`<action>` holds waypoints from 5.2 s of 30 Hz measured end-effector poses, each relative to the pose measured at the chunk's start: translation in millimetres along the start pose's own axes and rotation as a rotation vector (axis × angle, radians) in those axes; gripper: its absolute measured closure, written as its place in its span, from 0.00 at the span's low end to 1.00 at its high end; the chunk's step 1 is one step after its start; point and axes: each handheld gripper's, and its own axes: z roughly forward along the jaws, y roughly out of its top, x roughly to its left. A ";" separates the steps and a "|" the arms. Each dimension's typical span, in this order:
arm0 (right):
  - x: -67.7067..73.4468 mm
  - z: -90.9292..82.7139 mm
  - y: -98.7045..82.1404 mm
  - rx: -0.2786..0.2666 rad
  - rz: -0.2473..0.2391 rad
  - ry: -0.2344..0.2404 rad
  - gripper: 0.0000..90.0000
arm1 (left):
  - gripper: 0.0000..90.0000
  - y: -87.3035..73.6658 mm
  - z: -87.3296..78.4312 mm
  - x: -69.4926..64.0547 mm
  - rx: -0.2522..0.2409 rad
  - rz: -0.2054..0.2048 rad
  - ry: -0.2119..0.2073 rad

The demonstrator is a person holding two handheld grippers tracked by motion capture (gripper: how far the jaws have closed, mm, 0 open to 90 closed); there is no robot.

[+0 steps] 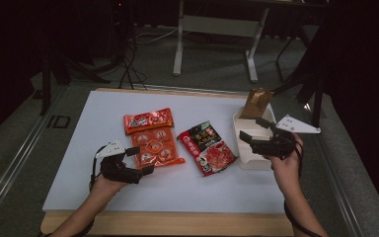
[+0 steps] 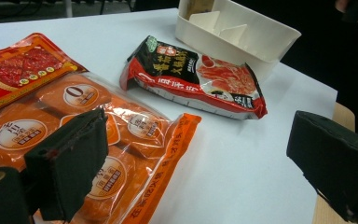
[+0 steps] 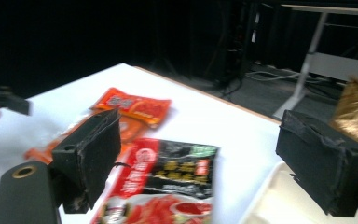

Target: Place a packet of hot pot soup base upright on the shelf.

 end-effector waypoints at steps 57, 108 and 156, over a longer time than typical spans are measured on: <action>37.8 -28.6 -32.6 -0.043 0.053 0.071 0.15 | 0.99 43.5 186.7 -3.2 0.601 0.085 0.106; 40.1 -27.6 -37.3 -0.012 -0.006 0.048 0.16 | 0.87 93.5 190.8 32.1 0.450 0.023 0.158; 35.5 -14.6 -51.3 0.062 -0.044 0.057 0.16 | 0.91 86.9 267.1 51.7 0.451 -0.144 0.189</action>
